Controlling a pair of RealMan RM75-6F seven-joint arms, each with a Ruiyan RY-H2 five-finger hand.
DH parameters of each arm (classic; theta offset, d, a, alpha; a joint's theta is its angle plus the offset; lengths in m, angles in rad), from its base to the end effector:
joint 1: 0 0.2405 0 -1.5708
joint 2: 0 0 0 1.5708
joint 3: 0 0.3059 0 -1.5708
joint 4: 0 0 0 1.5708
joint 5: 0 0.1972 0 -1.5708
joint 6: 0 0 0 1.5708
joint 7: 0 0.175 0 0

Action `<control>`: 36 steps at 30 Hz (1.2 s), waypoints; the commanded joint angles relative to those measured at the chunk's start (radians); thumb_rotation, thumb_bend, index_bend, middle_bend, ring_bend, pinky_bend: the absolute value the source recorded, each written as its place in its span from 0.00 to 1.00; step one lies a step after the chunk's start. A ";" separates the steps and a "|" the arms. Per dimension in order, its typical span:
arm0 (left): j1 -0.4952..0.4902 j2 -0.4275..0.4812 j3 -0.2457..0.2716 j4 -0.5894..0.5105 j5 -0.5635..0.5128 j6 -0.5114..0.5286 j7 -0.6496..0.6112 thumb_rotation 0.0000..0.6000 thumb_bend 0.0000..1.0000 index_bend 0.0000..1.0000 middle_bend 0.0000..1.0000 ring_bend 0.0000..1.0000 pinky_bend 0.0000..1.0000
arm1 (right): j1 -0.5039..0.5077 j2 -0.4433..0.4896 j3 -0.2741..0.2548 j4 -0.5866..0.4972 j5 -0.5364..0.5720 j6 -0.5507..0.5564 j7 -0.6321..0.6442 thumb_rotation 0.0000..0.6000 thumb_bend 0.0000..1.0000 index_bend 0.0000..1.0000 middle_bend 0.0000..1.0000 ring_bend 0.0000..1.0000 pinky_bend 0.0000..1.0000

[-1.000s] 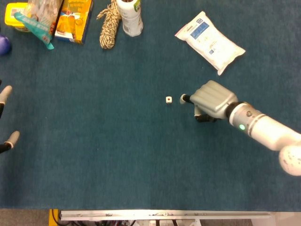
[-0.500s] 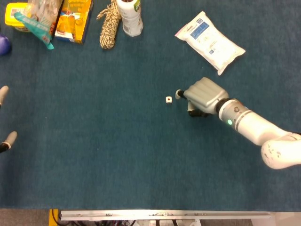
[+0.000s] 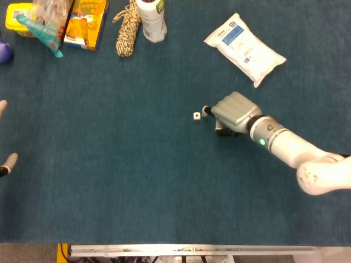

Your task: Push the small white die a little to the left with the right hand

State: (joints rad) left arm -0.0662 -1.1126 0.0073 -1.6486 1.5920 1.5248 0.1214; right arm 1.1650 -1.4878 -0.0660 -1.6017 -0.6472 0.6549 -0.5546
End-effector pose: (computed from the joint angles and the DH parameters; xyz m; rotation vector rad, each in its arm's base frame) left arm -0.3354 0.1959 0.1827 -1.4906 -0.8173 -0.8624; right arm -0.1225 -0.3910 -0.0687 2.3546 -0.9268 0.4197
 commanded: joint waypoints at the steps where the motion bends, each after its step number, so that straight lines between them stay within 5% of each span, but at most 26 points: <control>1: 0.000 0.000 0.000 0.001 0.001 0.000 -0.001 1.00 0.21 0.00 0.00 0.00 0.00 | 0.007 -0.015 -0.003 0.013 0.002 -0.002 0.003 0.40 1.00 0.24 1.00 1.00 1.00; 21: 0.007 0.005 -0.001 0.011 -0.001 0.009 -0.019 1.00 0.21 0.00 0.00 0.00 0.00 | -0.013 -0.068 0.053 0.041 -0.131 0.033 0.085 0.41 1.00 0.24 1.00 1.00 1.00; 36: 0.009 0.004 -0.001 0.012 -0.002 0.009 -0.016 1.00 0.21 0.00 0.00 0.00 0.00 | 0.001 -0.084 0.027 0.080 -0.075 0.012 0.056 0.40 1.00 0.24 1.00 1.00 1.00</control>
State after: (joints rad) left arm -0.0575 -1.1089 0.0063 -1.6371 1.5902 1.5343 0.1055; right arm 1.1641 -1.5693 -0.0387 -1.5244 -0.7239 0.6688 -0.4969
